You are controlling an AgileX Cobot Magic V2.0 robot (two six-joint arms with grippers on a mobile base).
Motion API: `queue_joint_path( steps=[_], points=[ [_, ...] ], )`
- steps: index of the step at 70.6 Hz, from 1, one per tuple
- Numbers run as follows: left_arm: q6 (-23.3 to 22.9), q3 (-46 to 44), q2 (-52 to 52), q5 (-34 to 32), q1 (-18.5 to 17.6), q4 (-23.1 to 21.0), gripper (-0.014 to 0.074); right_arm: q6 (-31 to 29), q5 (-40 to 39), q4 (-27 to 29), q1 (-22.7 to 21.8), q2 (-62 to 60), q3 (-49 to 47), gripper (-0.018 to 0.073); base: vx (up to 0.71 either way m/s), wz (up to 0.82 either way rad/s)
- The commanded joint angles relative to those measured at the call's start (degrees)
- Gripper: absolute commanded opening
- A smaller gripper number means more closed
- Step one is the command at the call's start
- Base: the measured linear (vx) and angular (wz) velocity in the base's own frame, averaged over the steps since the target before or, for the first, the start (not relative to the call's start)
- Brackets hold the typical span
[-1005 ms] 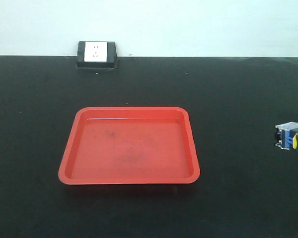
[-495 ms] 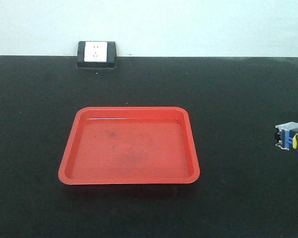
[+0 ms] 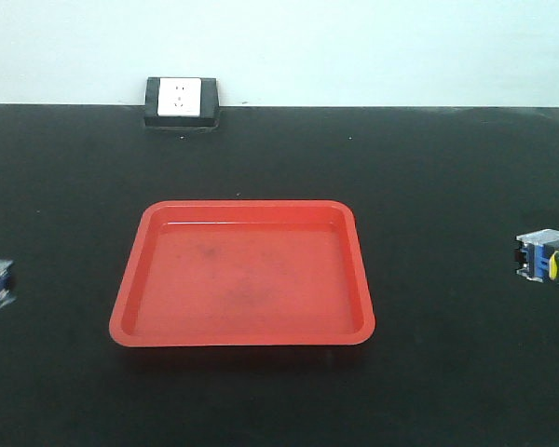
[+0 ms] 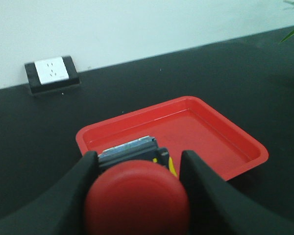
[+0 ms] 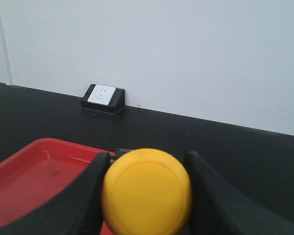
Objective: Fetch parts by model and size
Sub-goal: 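Lower the red-capped switch into the tray with the left gripper and release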
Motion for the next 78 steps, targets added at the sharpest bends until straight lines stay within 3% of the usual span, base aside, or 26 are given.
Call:
queue_joint_path(
  steps=[1,15,35,61,78],
  points=[
    [-1.34,-6.21,9.02,-7.51,-0.24,0.02,0.0004,0.00,-4.98,-0.07,-0.01,0.80,-1.86,-0.0006,0.00,0.00],
    [-2.38,-16.07,25.97,-6.09,-0.24,0.06,0.0006,0.00,-4.98,-0.07,-0.01,0.80,-1.86,-0.0006,0.00,0.00],
    [-4.97,-28.05,44.44,1.38,-0.12,0.13,0.0014,0.00,-4.81,-0.07,-0.01,0.80,-1.86,-0.0006,0.00,0.00],
    [-5.38,-38.58,61.43,8.14,-0.12,0.06,0.0034,0.00,-4.81,-0.07,-0.01,0.80,-1.86,-0.0006,0.00,0.00],
    [-8.32,-43.42,69.83,12.46,0.79,1.49,0.0059,0.00,-4.81,-0.07,-0.01,0.80,-1.86,-0.0006,0.00,0.00]
  ],
)
